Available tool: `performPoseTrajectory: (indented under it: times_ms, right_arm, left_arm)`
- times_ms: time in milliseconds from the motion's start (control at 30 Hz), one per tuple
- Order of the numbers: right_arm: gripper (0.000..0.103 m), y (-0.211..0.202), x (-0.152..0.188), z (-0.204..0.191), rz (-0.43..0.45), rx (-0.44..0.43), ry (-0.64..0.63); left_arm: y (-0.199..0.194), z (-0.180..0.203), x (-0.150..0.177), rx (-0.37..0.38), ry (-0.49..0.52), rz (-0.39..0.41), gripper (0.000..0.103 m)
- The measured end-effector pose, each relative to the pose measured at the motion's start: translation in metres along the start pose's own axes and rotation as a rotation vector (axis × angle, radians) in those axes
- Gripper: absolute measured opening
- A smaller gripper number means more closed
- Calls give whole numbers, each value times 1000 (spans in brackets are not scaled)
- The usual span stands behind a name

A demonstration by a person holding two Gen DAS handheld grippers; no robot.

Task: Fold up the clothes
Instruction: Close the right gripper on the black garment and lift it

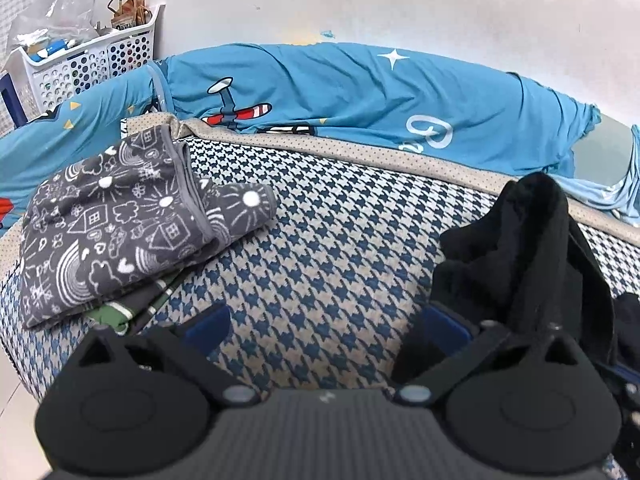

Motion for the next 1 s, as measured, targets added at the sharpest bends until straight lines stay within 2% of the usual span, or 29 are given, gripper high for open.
performPoseTrajectory:
  times_ms: [267,633,733,833,1000]
  right_arm:
    - [8,-13,12,-11,-16,-33,-88]
    - [8,-16,58,-22,-132,-69,-267]
    - [8,-20,70,-25,-164,-103,-308]
    - [8,-25,80,-28,-189,-144,-346]
    - [10,-32,88,-25,-216,-163,-361]
  left_arm:
    - [-9,12,-1,69,8,35,103]
    - [-31,30,-2,230,37,103,103]
    - [-26,31,1,210,50,86,103]
    - [-16,30,6,180,47,42,103]
    - [0,30,17,133,69,-41,103]
Point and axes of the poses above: each gripper's, at about its wrist camera, not at the fingertips, and y roughly the way its jaws point, z to its right, x to its underside, the point moved 7 cm from there along y, roughly the way its jaws point, and after that the axes turned 4 degrees about -z, right-handed, at the moved point
